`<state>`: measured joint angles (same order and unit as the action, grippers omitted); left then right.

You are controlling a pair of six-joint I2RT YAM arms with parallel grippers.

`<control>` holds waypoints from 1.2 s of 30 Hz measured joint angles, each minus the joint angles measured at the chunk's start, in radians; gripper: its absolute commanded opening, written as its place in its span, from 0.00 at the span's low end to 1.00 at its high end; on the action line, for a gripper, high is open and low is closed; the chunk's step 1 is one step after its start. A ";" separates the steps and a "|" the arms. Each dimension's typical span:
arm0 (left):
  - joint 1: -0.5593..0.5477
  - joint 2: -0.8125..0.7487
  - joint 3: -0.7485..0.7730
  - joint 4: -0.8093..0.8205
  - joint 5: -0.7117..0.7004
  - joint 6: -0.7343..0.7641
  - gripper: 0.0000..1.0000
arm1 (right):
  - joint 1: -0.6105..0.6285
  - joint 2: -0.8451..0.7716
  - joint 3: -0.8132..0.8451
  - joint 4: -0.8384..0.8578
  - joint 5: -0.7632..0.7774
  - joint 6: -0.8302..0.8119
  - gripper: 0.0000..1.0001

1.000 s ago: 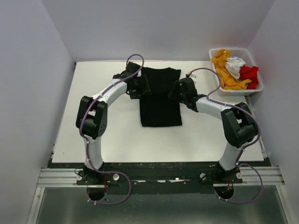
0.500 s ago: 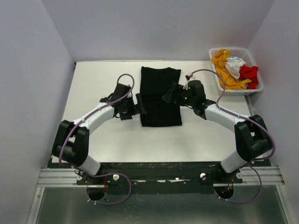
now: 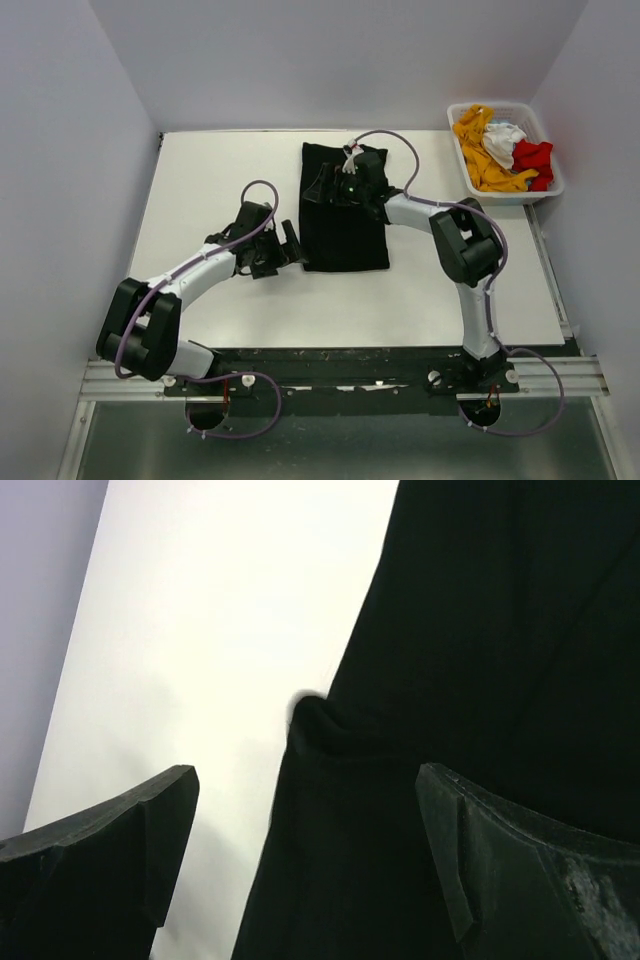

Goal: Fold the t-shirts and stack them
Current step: Grab one side of the 2/3 rectangular tshirt with both arms

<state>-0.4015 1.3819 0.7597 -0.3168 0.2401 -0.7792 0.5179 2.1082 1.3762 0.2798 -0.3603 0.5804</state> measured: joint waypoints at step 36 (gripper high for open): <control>-0.059 0.282 0.129 0.098 0.082 -0.010 0.00 | -0.018 -0.710 -0.711 -0.279 0.493 0.153 0.73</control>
<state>-0.4606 1.6638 0.8886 -0.2192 0.3225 -0.7887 0.4999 1.3987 0.6655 0.0006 0.1329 0.7338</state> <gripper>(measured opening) 0.025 0.801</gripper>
